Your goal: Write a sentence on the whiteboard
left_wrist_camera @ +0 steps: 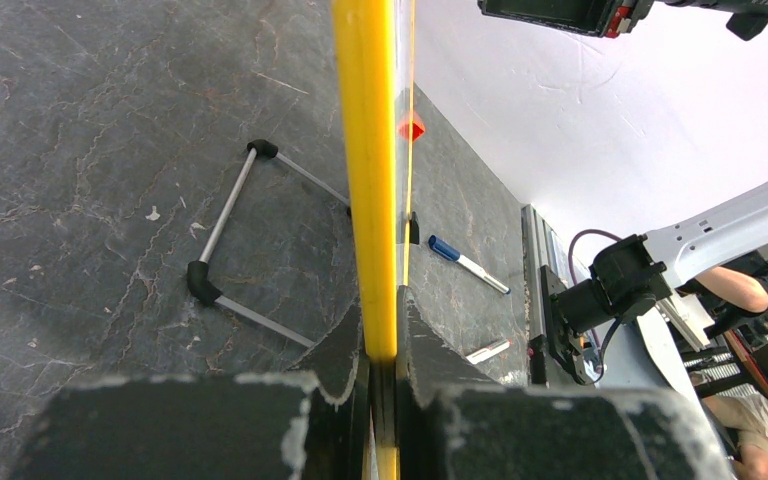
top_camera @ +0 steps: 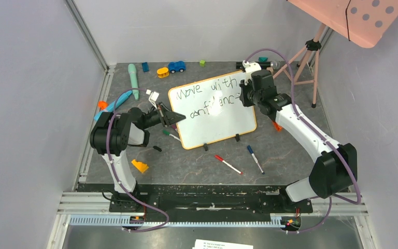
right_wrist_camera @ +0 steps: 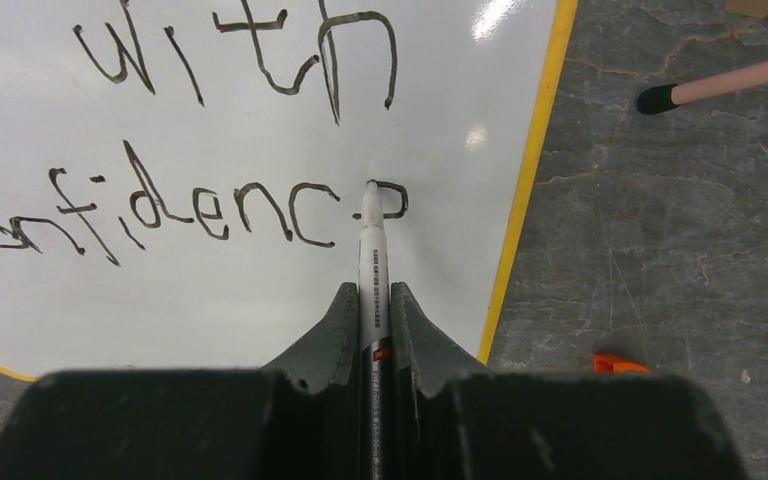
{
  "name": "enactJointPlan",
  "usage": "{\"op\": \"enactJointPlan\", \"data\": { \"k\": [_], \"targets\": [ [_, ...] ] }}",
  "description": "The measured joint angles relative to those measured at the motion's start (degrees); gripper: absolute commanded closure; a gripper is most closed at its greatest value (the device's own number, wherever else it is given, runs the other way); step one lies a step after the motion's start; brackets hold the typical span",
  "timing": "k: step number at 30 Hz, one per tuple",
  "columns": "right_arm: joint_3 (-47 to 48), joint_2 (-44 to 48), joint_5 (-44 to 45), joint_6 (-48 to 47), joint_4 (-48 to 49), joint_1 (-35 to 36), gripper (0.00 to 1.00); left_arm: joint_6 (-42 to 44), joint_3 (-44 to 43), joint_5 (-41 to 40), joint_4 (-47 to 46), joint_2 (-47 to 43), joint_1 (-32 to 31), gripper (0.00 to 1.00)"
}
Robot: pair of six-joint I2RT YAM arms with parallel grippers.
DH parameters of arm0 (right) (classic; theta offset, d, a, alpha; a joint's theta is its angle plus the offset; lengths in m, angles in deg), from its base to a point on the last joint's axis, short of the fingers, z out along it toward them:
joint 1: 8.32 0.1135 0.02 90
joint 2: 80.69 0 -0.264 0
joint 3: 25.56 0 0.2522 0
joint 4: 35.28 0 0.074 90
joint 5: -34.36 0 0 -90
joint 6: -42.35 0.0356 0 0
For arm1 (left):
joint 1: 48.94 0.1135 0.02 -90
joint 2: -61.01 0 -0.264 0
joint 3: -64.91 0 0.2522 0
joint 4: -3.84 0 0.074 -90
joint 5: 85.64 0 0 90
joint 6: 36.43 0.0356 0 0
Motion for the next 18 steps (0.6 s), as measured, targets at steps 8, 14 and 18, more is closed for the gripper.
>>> {"op": "enactJointPlan", "data": {
  "k": [8,14,18],
  "targets": [
    [-3.2,1.3,-1.8,0.9,1.2,0.0,1.0,0.0,0.0,0.0,0.0,0.0,0.0,0.98],
    [-6.2,2.8,-2.0,1.3,0.9,0.0,1.0,0.0,0.0,0.0,0.0,0.0,0.0,0.98],
    [-6.5,3.0,-0.6,1.2,0.3,0.0,1.0,0.0,0.0,0.0,0.0,0.0,0.0,0.98]
  ]
}}
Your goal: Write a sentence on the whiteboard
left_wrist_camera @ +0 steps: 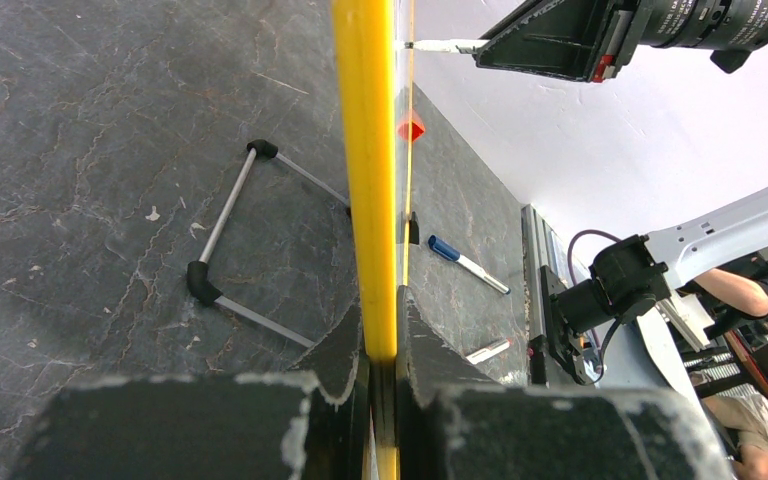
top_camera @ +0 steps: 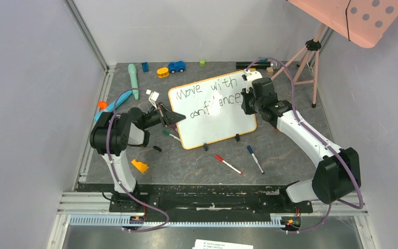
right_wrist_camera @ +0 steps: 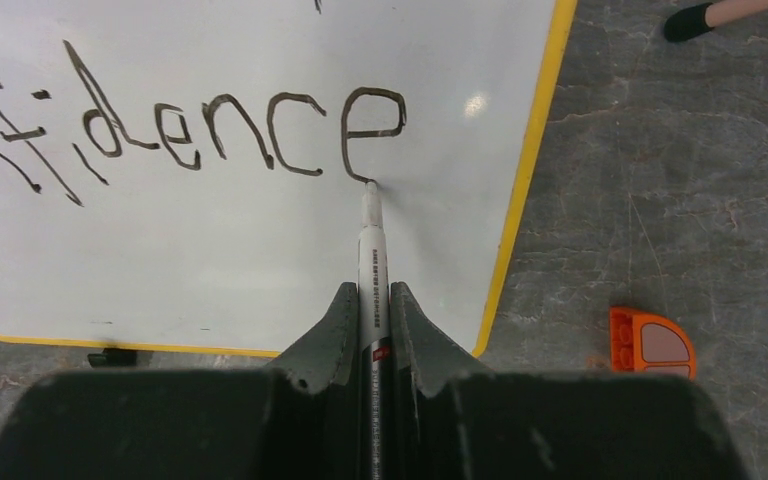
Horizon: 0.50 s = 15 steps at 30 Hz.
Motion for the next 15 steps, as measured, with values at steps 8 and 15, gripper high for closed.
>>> {"op": "enactJointPlan", "data": {
  "k": [8,15],
  "targets": [
    [1.0,0.0,3.1,-0.6,-1.9,0.0,1.0,0.0,0.0,0.0,0.0,0.0,0.0,0.98],
    [4.0,1.2,3.0,-0.9,-2.6,0.0,1.0,0.0,0.0,0.1,0.0,0.0,0.0,0.98]
  ]
}}
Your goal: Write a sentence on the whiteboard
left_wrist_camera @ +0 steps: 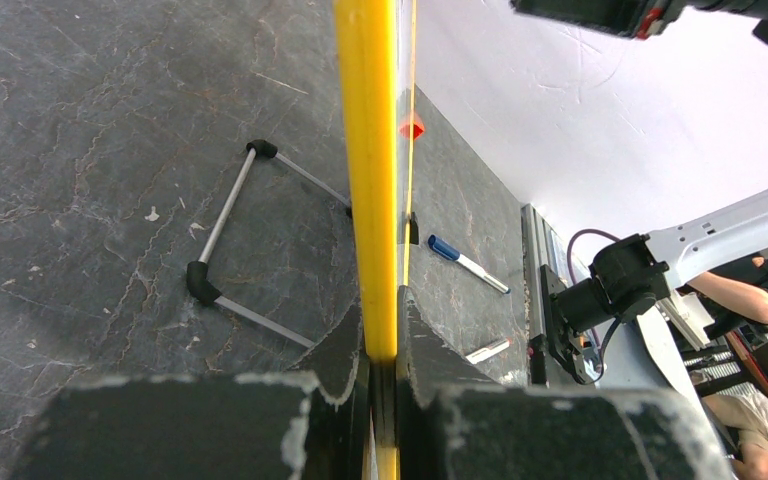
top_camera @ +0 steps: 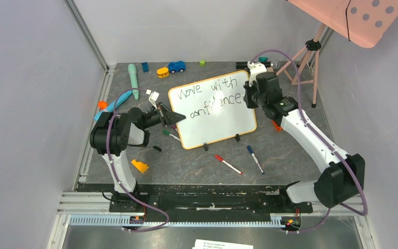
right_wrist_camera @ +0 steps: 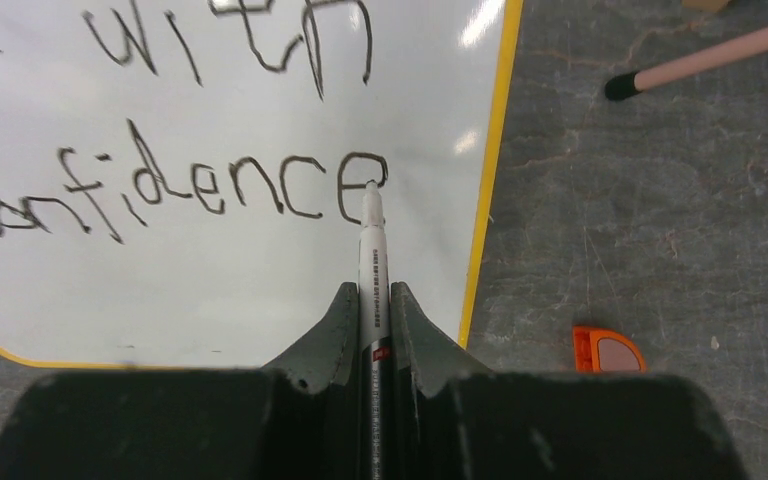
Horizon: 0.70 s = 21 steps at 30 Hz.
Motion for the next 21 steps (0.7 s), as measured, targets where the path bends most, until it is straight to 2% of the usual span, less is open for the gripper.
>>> {"op": "enactJointPlan", "data": {
  "k": [9,17,21],
  "targets": [
    [-1.3,6.5,-2.8,2.1,2.7,2.1,1.0,0.0,0.0,0.0,0.0,0.0,0.0,0.98],
    [-7.2,6.3,2.9,1.0,3.7,15.9,1.0,0.0,0.1,-0.1,0.0,0.0,0.0,0.98],
    [-12.0,6.7,4.9,0.9,5.1,17.7,1.0,0.0,0.3,-0.3,0.0,-0.1,0.0,0.98]
  ]
}}
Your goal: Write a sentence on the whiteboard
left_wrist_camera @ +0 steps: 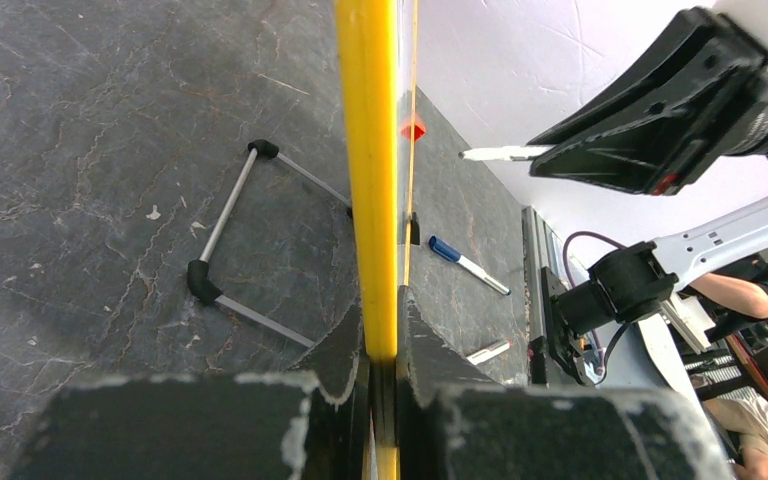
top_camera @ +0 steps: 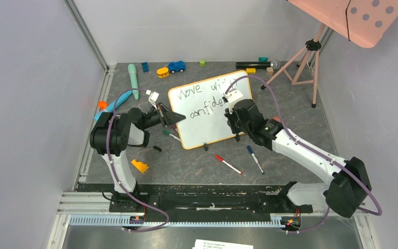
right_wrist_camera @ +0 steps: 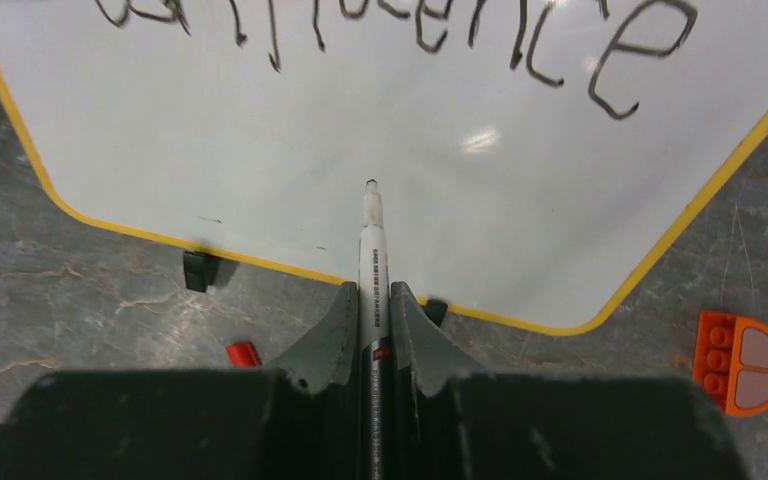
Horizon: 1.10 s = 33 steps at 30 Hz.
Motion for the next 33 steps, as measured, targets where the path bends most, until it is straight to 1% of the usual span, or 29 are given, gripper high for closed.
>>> {"op": "enactJointPlan", "data": {
  "k": [7,14,19,33],
  "targets": [
    [-3.1,0.0,0.3,0.1,1.6,0.6,1.0,0.0,0.4,-0.5,-0.2,-0.1,-0.2,0.98],
    [-3.1,-2.5,0.1,0.2,5.5,5.8,1.0,0.2,1.4,-1.2,-0.4,-0.8,-0.4,0.98],
    [-1.9,-5.8,0.6,0.0,5.6,8.3,1.0,0.3,2.1,-2.0,-0.4,-1.2,-0.4,0.98],
    [3.2,-11.8,2.6,-1.9,7.1,9.3,1.0,0.3,2.1,-2.0,-0.4,-1.3,-0.5,0.98]
  ]
}}
